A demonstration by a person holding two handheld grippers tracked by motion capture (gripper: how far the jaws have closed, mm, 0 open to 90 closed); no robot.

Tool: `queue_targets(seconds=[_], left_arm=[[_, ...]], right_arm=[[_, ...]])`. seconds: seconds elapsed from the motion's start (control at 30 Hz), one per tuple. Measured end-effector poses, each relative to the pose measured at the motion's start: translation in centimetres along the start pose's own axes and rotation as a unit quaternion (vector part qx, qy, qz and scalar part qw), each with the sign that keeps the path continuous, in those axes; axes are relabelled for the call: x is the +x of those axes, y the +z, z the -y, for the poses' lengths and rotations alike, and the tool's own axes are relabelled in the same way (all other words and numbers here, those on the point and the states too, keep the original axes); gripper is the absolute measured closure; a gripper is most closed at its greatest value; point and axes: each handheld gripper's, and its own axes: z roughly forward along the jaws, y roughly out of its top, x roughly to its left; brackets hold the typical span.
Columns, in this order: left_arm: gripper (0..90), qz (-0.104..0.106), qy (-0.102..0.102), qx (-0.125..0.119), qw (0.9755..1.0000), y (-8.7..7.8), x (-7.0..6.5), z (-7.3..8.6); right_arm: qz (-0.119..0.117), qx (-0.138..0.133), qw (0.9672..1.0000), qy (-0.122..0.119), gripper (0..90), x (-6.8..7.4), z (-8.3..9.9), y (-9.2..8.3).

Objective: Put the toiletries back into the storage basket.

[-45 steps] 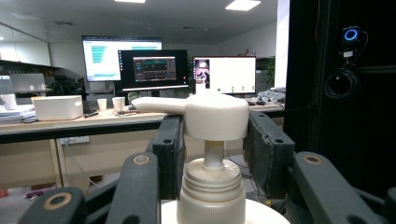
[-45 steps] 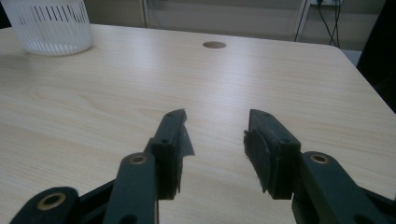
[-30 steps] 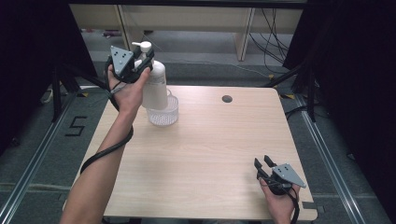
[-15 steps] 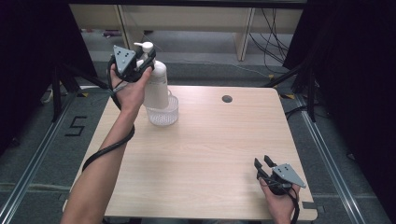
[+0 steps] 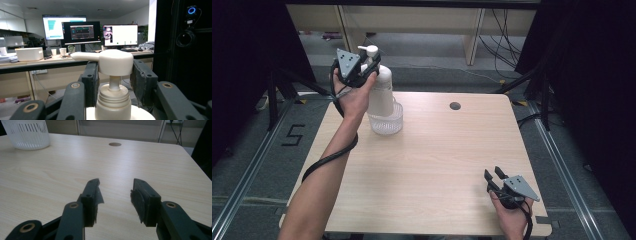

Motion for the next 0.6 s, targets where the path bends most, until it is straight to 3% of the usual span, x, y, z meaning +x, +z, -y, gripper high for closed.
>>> queue_targets(seconds=[0.43,0.47,0.6], left_arm=[[58.7,0.0,0.0,0.004,1.0,0.39,-0.11,0.35],[58.7,0.001,0.0,0.005,1.0,0.45,-0.16,0.44],[58.7,0.001,0.001,0.007,1.0,0.53,-0.21,0.56]], right_arm=[[0.001,-0.001,1.0,-0.007,57.2,-0.06,-0.02,0.01],[0.001,-0.003,0.9997,-0.022,57.2,-0.28,-0.08,0.02],[0.005,-0.013,0.9995,-0.027,57.2,-0.34,-0.04,0.13]])
